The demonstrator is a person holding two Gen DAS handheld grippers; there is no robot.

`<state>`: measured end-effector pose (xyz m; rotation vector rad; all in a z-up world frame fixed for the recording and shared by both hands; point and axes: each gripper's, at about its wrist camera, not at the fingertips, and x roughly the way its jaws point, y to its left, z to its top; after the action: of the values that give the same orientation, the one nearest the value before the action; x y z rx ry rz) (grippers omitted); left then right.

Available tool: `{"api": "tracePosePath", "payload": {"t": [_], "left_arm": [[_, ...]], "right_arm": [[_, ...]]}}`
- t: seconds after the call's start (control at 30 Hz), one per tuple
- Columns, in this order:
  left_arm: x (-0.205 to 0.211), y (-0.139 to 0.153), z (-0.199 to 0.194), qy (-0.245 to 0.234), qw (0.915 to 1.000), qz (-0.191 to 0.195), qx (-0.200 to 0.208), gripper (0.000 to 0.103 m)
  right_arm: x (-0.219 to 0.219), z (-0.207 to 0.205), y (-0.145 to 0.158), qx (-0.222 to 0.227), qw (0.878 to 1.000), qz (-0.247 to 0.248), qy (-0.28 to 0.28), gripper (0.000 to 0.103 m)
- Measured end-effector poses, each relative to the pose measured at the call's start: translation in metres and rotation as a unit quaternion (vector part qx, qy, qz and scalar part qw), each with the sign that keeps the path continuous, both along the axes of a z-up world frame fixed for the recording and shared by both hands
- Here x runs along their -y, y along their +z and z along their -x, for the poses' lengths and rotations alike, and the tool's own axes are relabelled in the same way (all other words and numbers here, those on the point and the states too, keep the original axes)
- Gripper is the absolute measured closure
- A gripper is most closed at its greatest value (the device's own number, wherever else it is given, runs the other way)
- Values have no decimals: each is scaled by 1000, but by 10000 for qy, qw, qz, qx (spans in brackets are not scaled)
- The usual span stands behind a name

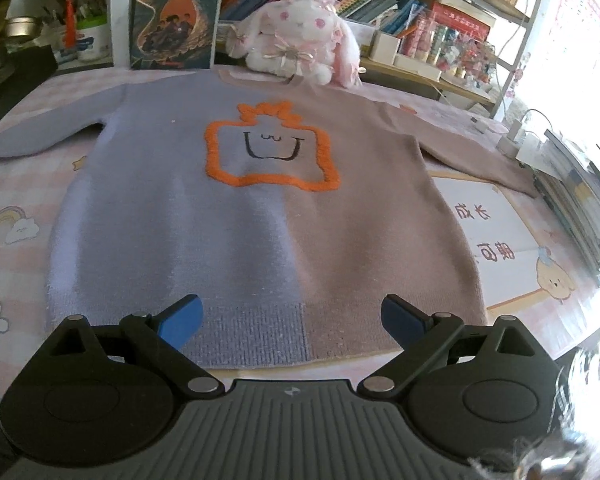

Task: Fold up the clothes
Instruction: 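Grasp the lavender sleeve cuff with the left tool, then carry the lavender sleeve across the sweater body with the left tool and release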

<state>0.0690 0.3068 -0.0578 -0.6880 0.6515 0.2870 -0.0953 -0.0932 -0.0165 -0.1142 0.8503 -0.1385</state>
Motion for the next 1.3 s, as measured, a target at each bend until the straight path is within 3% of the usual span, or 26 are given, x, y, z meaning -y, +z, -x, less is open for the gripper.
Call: {"api": "tracePosePath", "payload": {"t": [0.1,0.17,0.4,0.67,1.03,1.3], "left_arm": [[-5,-3,0,83,10000,7,-20,95],[-9,-6,0,121,9999,68,4,99],[-3,0,-4,176,9998,-107,-32,100],[35,39,-2,19,9967,-621,529,100],[174,108,-14,-601,9808,-1489,1104,100],[284,119,-46,-1063,9692,-1940,1084,100]], "right_arm": [[2,-1,0,-8,10000,2,-47,7],[2,-1,0,1,10000,23,-17,7],[10,-2,-1,72,9999,60,66,7],[40,-10,-4,158,9997,-117,107,7],[113,-48,-4,160,9915,-411,1220,7],[183,-69,-6,143,9843,-724,1605,7]]}}
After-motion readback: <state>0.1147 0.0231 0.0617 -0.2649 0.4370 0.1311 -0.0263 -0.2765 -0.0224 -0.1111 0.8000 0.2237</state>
